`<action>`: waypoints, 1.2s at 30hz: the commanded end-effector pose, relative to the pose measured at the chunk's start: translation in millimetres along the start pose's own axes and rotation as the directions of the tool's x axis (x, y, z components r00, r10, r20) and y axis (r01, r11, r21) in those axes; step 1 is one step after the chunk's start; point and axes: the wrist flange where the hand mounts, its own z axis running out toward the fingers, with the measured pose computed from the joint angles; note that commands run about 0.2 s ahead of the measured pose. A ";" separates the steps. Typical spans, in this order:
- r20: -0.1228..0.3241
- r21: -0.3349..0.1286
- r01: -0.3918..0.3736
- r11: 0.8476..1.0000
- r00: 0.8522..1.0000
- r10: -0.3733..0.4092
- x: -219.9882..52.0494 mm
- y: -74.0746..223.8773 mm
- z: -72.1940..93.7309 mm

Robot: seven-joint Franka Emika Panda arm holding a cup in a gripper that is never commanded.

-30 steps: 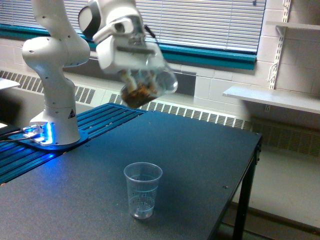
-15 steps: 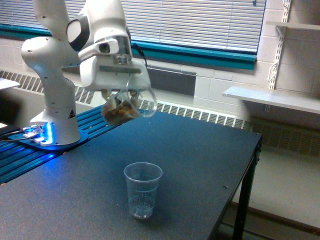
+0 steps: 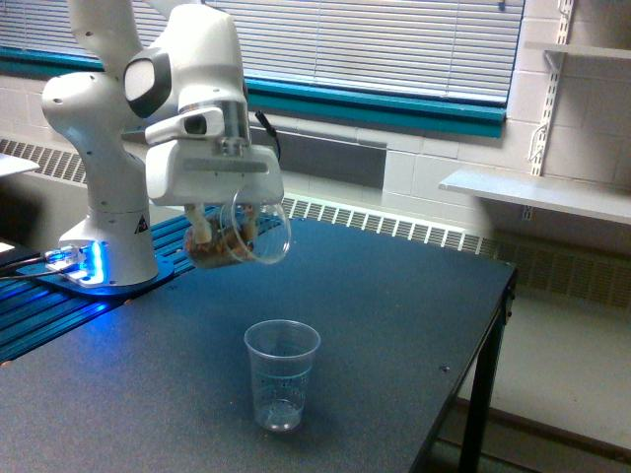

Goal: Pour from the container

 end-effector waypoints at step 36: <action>0.009 -0.206 0.072 0.976 0.997 -0.071 -13.9 -1.9 49.3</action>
